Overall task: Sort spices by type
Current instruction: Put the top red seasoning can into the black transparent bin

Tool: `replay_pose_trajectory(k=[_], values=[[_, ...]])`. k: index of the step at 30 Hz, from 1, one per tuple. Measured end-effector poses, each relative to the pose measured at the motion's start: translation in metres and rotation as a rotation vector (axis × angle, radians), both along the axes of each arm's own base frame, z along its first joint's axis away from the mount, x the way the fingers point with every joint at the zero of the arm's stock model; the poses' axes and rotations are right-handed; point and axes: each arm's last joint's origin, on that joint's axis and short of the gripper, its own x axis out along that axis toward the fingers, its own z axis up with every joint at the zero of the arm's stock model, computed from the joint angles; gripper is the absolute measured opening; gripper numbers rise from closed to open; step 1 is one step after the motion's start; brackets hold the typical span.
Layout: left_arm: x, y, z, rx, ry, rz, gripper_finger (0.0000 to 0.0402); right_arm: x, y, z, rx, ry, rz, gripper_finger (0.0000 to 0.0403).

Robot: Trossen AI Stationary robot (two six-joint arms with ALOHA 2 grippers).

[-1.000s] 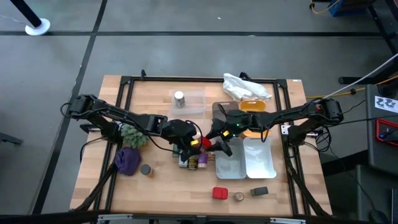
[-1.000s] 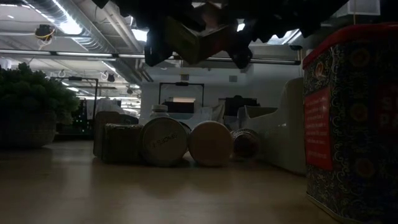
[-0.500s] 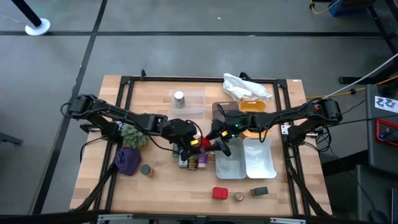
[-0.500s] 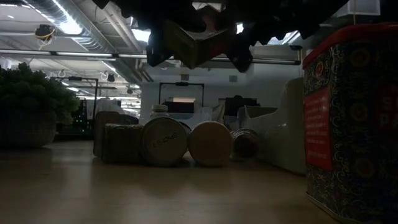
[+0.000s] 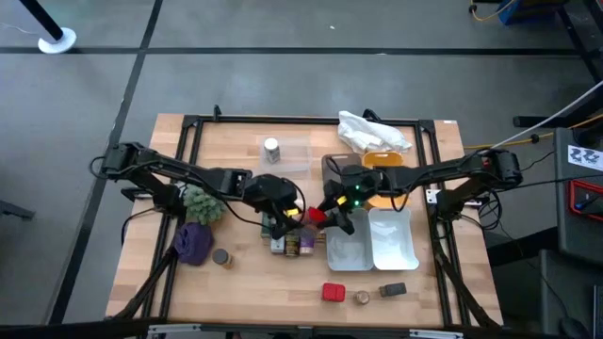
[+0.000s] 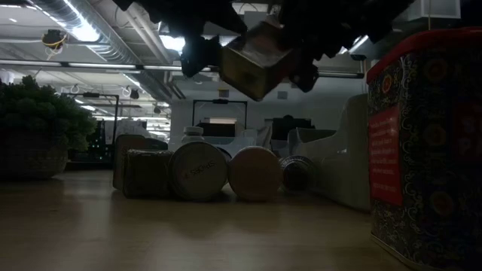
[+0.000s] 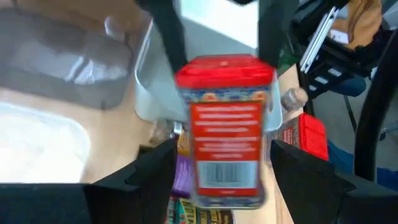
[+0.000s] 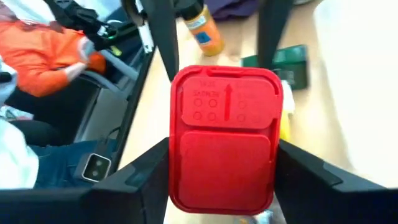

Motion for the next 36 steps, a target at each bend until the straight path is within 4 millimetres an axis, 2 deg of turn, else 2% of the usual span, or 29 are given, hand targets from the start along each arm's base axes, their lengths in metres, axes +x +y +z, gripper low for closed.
replay_pose_trajectory(k=[6, 11, 16, 19, 24, 29, 36], values=[[-0.016, 0.010, 0.016, 0.063, -0.008, -0.019, 0.0240, -0.009, -0.017, 0.029, -0.154, 0.099, -0.060, 0.0225], [-0.030, 0.017, 0.028, 0.087, -0.003, -0.013, 0.0239, -0.018, -0.031, 0.058, -0.376, 0.227, -0.129, 0.0225], [-0.035, 0.020, 0.033, 0.091, -0.006, -0.001, 0.0239, -0.026, -0.045, 0.066, -0.559, 0.330, -0.227, 0.0225], [-0.035, 0.019, 0.033, 0.098, -0.006, -0.006, 0.0239, -0.031, -0.057, 0.061, -0.578, 0.384, -0.226, 0.0225], [-0.036, 0.019, 0.031, 0.099, 0.010, -0.007, 0.0239, -0.040, -0.079, 0.040, -0.585, 0.463, -0.218, 0.0234], [-0.036, 0.019, 0.031, 0.100, 0.011, -0.008, 0.0239, -0.047, -0.098, 0.023, -0.606, 0.484, -0.213, 0.0226], [-0.036, 0.019, 0.031, 0.101, 0.011, -0.009, 0.0239, -0.056, -0.109, -0.012, -0.593, 0.494, -0.220, 0.0236]])
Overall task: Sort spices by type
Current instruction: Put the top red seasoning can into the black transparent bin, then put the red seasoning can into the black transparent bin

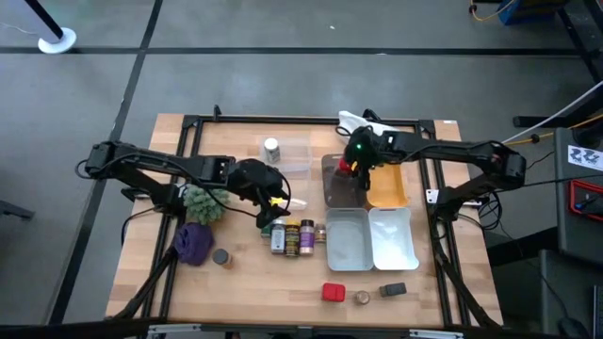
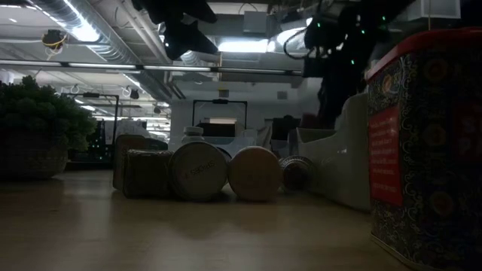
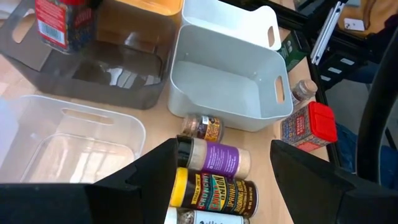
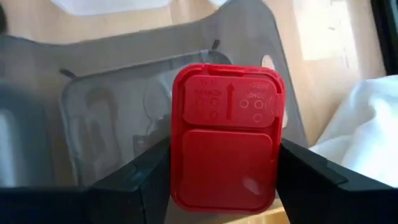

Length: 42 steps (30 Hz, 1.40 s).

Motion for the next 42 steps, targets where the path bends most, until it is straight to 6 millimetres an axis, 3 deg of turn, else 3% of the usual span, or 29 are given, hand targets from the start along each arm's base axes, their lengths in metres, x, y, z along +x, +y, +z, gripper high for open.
replay_pose_trajectory(k=[8, 21, 26, 35, 38, 42], values=[[0.000, 0.000, 0.000, 0.002, -0.002, 0.003, 0.0239, -0.003, 0.000, -0.024, -0.024, -0.040, -0.006, 0.0234], [0.000, 0.000, 0.000, 0.002, -0.002, 0.003, 0.0239, -0.004, 0.000, -0.027, -0.023, -0.033, -0.007, 0.0270], [0.000, 0.000, 0.000, 0.000, -0.002, 0.003, 0.0239, 0.000, -0.001, -0.010, -0.022, -0.030, -0.007, 0.0268], [0.000, 0.000, 0.000, 0.010, -0.002, -0.004, 0.0239, 0.002, 0.001, 0.037, 0.070, 0.019, -0.047, 0.0268], [0.000, 0.000, 0.000, 0.025, -0.004, -0.016, 0.0239, 0.004, 0.011, 0.051, 0.150, 0.013, -0.050, 0.0268], [0.000, 0.000, 0.000, 0.058, -0.009, -0.040, 0.0239, 0.013, 0.040, 0.065, 0.245, -0.025, 0.019, 0.0268]])
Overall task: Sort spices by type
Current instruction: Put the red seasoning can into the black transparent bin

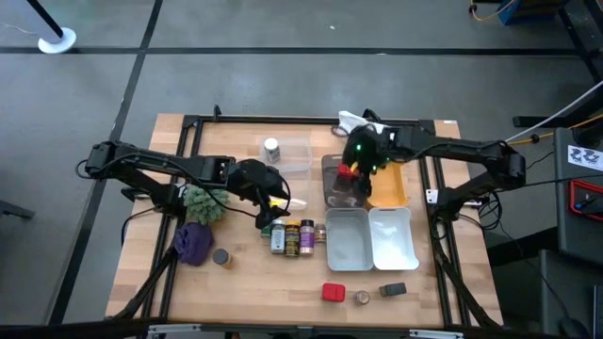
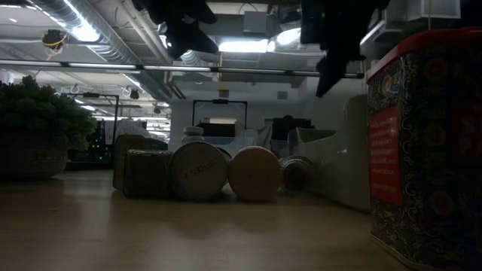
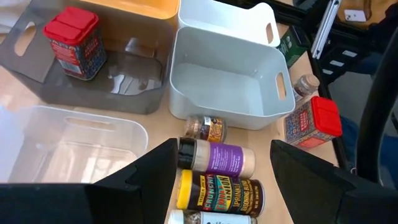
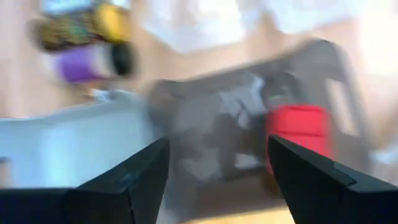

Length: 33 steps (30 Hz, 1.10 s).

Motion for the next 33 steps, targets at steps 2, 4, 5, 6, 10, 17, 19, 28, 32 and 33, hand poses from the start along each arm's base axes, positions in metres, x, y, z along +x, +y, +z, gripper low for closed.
replay_pose_trajectory(k=[2, 4, 5, 6, 10, 17, 19, 28, 32, 33], values=[[0.000, 0.000, 0.000, 0.009, -0.001, -0.007, 0.0239, 0.005, 0.019, 0.005, 0.034, -0.019, 0.035, 0.0268], [0.000, 0.000, 0.000, 0.019, -0.003, -0.014, 0.0239, 0.009, 0.041, 0.007, 0.065, -0.038, 0.063, 0.0269], [0.000, 0.000, 0.000, 0.022, -0.003, -0.016, 0.0239, 0.011, 0.054, 0.008, 0.080, -0.048, 0.081, 0.0269], [0.000, 0.000, 0.000, 0.023, -0.003, -0.017, 0.0239, 0.012, 0.066, 0.009, 0.092, -0.056, 0.095, 0.0269], [0.000, 0.000, 0.000, 0.038, -0.005, -0.028, 0.0239, 0.013, 0.119, 0.011, 0.092, -0.110, 0.142, 0.0269], [0.000, 0.000, 0.000, 0.042, -0.008, -0.032, 0.0239, 0.003, 0.202, 0.005, 0.053, -0.209, 0.125, 0.0269], [0.000, 0.000, 0.000, 0.040, -0.009, -0.030, 0.0239, 0.001, 0.224, 0.000, 0.029, -0.246, 0.130, 0.0269], [0.001, -0.002, 0.000, 0.039, -0.008, -0.037, 0.0239, 0.011, 0.287, -0.044, 0.016, -0.302, 0.170, 0.0269], [0.000, -0.007, -0.001, 0.041, -0.003, -0.055, 0.0239, 0.016, 0.292, -0.062, 0.028, -0.253, 0.116, 0.0269], [0.000, -0.009, -0.001, 0.043, -0.002, -0.062, 0.0239, 0.017, 0.293, -0.066, 0.031, -0.242, 0.103, 0.0269]])
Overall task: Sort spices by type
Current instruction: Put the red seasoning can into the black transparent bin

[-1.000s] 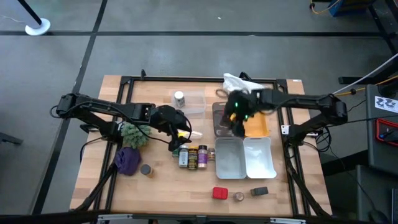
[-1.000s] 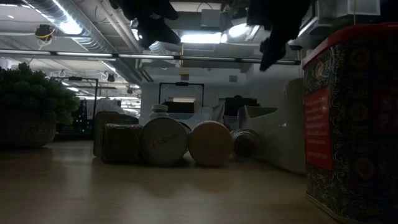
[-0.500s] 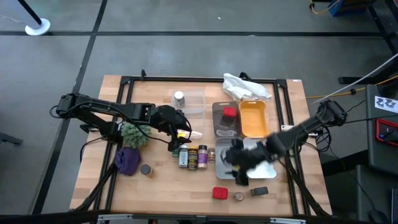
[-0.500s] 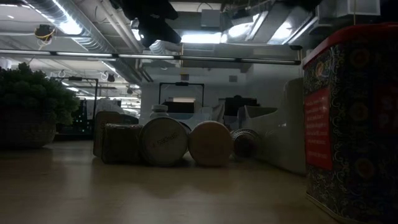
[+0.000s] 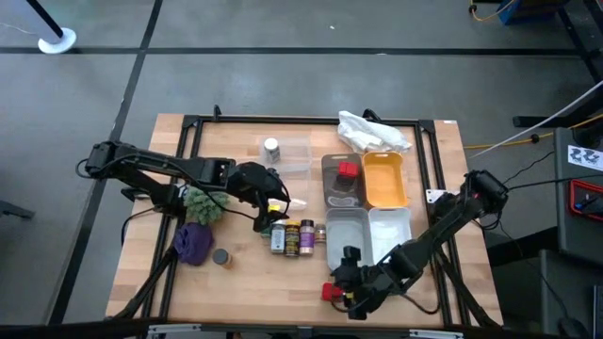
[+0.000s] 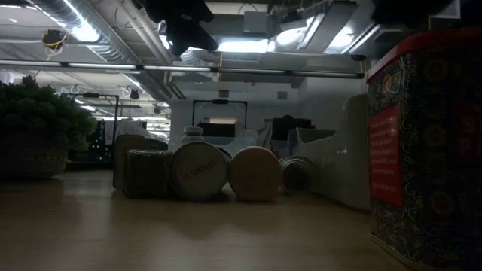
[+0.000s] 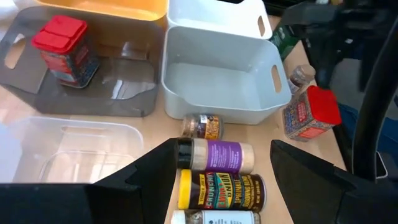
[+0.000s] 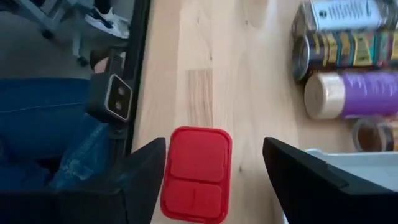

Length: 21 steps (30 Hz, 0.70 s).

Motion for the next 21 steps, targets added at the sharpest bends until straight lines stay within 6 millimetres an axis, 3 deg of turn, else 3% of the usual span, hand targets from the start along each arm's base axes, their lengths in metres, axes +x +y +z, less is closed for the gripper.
replay_pose_trajectory(k=[12, 21], values=[[-0.002, -0.019, 0.000, 0.043, -0.008, -0.099, 0.0239, 0.000, 0.001, -0.007, 0.084, 0.065, -0.089, 0.0269], [-0.003, -0.022, 0.000, 0.042, -0.007, -0.109, 0.0239, 0.004, 0.008, -0.032, 0.086, 0.157, -0.049, 0.0269]])
